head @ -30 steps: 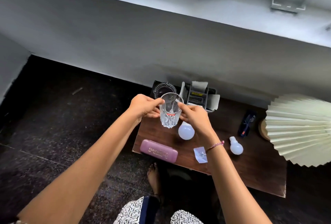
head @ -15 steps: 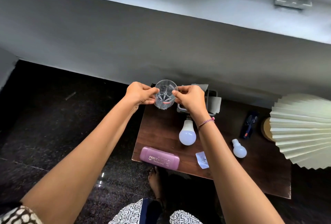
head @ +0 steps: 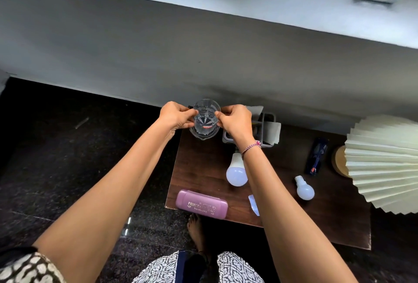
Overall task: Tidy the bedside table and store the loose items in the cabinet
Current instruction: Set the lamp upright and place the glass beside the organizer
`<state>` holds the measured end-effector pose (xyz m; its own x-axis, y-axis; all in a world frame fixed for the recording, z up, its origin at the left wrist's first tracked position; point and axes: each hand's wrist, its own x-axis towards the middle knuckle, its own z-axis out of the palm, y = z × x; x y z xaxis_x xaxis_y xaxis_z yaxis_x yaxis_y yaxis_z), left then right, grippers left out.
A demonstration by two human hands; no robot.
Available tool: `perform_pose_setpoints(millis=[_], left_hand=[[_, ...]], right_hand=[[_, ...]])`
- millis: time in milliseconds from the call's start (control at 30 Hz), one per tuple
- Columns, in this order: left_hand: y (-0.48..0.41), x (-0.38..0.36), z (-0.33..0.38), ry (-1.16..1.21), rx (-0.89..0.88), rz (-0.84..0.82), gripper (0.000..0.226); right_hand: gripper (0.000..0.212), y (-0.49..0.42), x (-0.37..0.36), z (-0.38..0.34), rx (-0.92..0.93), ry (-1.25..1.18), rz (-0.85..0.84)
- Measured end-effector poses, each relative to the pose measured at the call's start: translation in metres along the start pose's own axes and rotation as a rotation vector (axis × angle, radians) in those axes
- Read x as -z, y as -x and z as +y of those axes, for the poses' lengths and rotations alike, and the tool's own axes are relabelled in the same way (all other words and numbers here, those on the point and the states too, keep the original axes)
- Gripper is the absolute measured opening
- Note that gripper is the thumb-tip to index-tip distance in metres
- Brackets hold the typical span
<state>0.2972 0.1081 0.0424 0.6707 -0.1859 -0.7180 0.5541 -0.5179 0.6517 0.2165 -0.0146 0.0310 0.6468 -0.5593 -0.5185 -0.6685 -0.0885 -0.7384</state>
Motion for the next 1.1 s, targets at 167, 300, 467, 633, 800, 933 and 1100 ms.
perform_pose_setpoints(millis=[167,300,467,633,800,933,1100], left_hand=[[-0.005,-0.001,-0.002,0.013,-0.001,-0.013,0.035],[-0.01,-0.003,-0.004,0.009,0.006,-0.028,0.034],[-0.013,-0.004,-0.01,-0.002,0.013,-0.019,0.036],[-0.016,-0.005,-0.013,-0.003,0.01,-0.017,0.039],[-0.017,-0.005,-0.014,-0.006,0.013,-0.014,0.038],[-0.016,-0.003,-0.012,-0.014,0.016,-0.022,0.038],[-0.014,-0.004,-0.012,-0.011,0.018,-0.016,0.038]], right_hand=[[0.026,-0.004,-0.004,0.003,-0.005,0.01,0.006],[0.027,-0.006,-0.007,0.006,-0.011,0.019,0.007],[0.026,-0.008,-0.012,0.01,-0.041,0.013,0.003],[0.027,-0.009,-0.014,0.012,-0.05,0.033,-0.002],[0.028,-0.009,-0.016,0.01,-0.053,0.042,-0.004],[0.027,-0.008,-0.017,0.008,-0.061,0.046,-0.001],[0.027,-0.007,-0.017,0.008,-0.083,0.025,0.003]])
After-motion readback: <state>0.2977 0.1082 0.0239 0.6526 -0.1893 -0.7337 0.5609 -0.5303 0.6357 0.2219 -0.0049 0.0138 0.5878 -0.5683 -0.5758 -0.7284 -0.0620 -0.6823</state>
